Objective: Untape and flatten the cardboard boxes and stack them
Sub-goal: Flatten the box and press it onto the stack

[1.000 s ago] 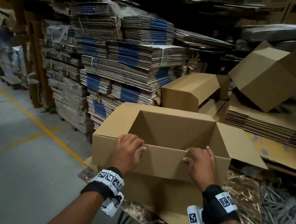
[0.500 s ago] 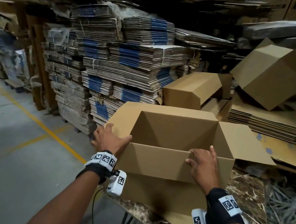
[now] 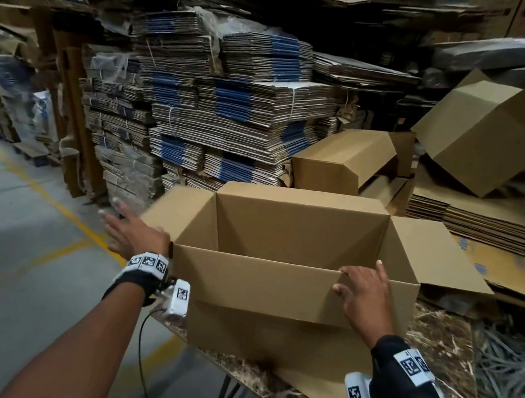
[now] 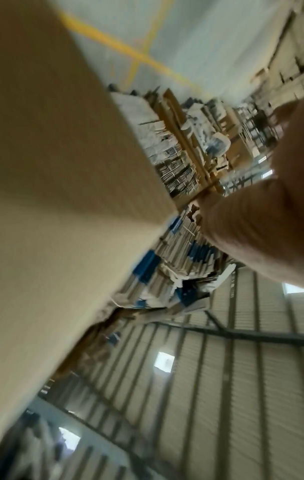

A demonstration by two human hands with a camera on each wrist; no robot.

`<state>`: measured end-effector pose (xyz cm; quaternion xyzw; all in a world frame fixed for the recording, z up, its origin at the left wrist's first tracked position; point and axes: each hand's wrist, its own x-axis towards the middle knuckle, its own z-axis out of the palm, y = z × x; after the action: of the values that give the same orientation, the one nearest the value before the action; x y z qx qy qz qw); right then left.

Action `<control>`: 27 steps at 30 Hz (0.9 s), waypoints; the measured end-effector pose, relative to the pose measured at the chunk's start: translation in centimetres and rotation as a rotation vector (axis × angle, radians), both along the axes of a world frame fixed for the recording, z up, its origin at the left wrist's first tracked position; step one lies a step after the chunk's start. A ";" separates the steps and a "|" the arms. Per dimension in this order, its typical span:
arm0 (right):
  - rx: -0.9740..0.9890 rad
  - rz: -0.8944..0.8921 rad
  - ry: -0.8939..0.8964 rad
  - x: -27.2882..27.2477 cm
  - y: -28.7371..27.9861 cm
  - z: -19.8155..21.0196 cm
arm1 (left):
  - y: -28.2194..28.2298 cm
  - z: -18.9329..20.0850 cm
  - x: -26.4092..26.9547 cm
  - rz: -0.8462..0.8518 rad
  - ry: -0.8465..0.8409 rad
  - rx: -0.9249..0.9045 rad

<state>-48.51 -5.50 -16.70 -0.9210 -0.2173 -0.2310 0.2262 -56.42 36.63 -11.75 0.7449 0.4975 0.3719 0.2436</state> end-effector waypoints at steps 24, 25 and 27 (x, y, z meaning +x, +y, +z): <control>0.048 0.090 -0.036 -1.0 -0.8 -0.1 | -0.9 -0.3 -2.1 -0.661 0.378 -0.043; 0.054 0.099 -0.040 -1.2 -0.7 0.1 | -0.8 -0.2 -2.8 -0.649 0.340 -0.034; 0.052 0.119 -0.068 -1.5 -0.2 0.7 | -0.7 0.3 -4.2 -0.580 0.258 -0.023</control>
<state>-49.97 -5.72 -15.98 -0.8920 -0.2730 -0.2536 0.2558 -60.58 35.91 -11.45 0.8939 0.2954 0.1839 0.2826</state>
